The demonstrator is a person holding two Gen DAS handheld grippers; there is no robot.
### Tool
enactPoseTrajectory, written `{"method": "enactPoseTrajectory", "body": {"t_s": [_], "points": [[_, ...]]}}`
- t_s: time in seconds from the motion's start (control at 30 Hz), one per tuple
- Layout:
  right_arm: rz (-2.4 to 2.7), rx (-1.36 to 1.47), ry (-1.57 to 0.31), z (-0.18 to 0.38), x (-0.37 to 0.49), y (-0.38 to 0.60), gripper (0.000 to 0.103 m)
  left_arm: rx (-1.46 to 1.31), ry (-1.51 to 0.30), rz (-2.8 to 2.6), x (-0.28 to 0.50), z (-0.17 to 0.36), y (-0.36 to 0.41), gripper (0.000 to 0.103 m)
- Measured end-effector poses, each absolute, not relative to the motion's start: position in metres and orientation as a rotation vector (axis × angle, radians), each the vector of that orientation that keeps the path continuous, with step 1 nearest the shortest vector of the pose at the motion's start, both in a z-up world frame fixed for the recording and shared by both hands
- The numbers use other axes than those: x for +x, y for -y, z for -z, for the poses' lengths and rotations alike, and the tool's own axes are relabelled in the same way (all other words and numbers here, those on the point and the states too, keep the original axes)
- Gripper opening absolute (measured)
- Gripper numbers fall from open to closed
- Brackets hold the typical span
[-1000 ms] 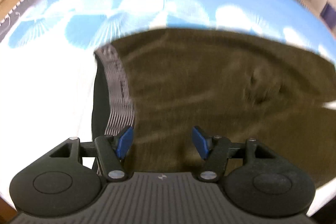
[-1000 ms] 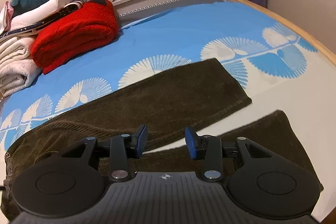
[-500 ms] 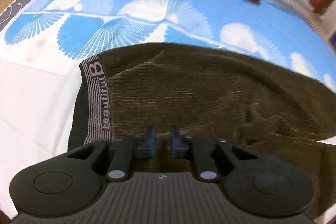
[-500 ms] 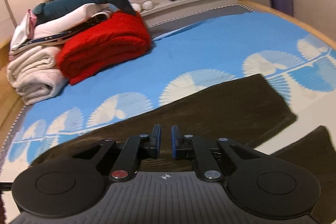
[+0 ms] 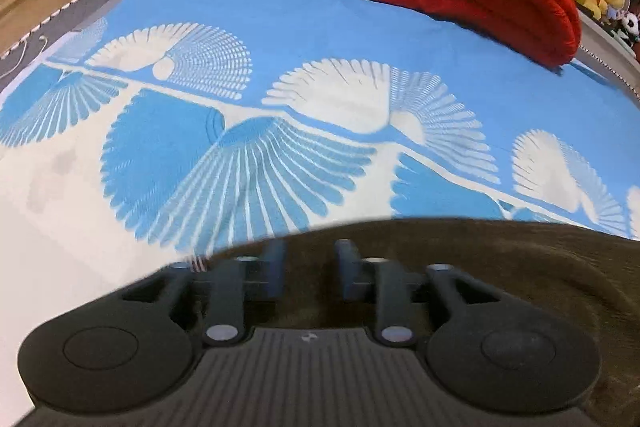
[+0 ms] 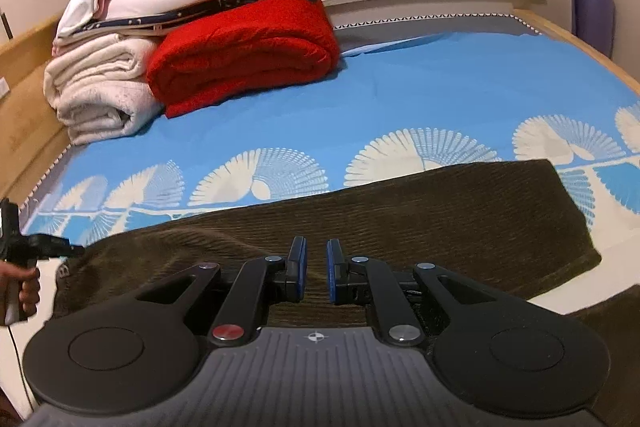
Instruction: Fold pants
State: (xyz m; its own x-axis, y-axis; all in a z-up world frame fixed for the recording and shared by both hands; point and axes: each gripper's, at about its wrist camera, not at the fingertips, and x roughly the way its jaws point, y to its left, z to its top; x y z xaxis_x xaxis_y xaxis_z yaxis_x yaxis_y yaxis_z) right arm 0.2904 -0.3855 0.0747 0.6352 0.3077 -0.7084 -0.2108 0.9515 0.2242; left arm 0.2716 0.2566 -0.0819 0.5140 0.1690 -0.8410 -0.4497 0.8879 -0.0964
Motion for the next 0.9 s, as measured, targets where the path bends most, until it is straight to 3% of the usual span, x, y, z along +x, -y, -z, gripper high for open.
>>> {"method": "enactPoseTrajectory", "body": {"t_s": [0.03,0.07,0.3,0.37,0.4,0.47,0.57,0.9], "points": [[-0.293,0.12,-0.832,-0.074,0.293,0.387,0.011,-0.312,-0.966,-0.367,0.278,0.085,-0.26,0.068],[-0.287,0.12,-0.834,-0.073,0.295,0.388,0.011,-0.297,-0.968,-0.357,0.283,0.086,-0.261,0.073],[-0.28,0.073,-0.865,-0.062,0.306,0.386,0.011,-0.167,-1.054,-0.243,0.308,0.122,-0.251,0.076],[-0.277,0.057,-0.873,-0.059,0.308,0.387,0.011,-0.111,-1.037,-0.207,0.307,0.122,-0.244,0.062],[-0.275,0.055,-0.878,-0.058,0.309,0.388,0.011,-0.103,-1.032,-0.174,0.307,0.119,-0.241,0.038],[-0.266,0.053,-0.883,-0.057,0.31,0.391,0.011,-0.029,-1.024,-0.162,0.306,0.113,-0.232,0.016],[-0.248,0.057,-0.888,-0.056,0.311,0.396,0.011,0.118,-1.005,-0.153,0.3,0.1,-0.211,0.004],[-0.168,0.071,-0.918,-0.054,0.297,0.423,0.011,0.279,-0.959,-0.073,0.216,0.024,-0.134,0.002]]}}
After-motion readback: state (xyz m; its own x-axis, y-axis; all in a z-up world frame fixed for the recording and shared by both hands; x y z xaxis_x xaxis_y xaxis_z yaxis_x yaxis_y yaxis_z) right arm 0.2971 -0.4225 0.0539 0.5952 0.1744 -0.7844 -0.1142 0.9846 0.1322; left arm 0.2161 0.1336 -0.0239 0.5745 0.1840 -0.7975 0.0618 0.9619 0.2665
